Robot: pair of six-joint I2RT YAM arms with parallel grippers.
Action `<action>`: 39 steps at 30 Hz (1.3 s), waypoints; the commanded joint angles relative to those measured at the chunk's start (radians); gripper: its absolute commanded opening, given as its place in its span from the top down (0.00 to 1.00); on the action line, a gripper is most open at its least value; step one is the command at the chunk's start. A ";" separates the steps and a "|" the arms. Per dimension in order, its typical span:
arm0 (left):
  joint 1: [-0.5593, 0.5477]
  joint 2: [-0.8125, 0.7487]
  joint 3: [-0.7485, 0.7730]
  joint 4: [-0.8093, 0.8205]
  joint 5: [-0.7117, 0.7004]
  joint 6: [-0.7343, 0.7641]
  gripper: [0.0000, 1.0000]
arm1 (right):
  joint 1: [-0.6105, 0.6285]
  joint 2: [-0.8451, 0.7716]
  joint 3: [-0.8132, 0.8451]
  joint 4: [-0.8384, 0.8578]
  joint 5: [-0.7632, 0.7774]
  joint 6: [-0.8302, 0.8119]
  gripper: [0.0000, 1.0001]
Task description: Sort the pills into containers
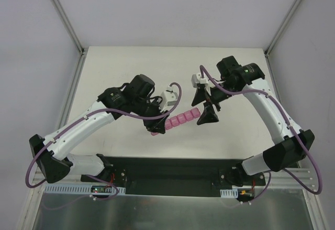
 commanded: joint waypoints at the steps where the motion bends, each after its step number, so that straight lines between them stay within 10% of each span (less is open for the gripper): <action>1: -0.014 -0.001 0.019 -0.002 0.038 0.003 1.00 | 0.004 0.021 0.059 -0.083 -0.002 0.003 0.01; 18: -0.016 0.005 0.025 -0.002 0.032 0.007 1.00 | 0.006 0.052 0.079 -0.121 -0.006 -0.005 0.21; 39: -0.016 -0.009 0.028 0.000 0.040 0.003 1.00 | 0.009 0.061 0.073 -0.120 0.000 -0.002 0.21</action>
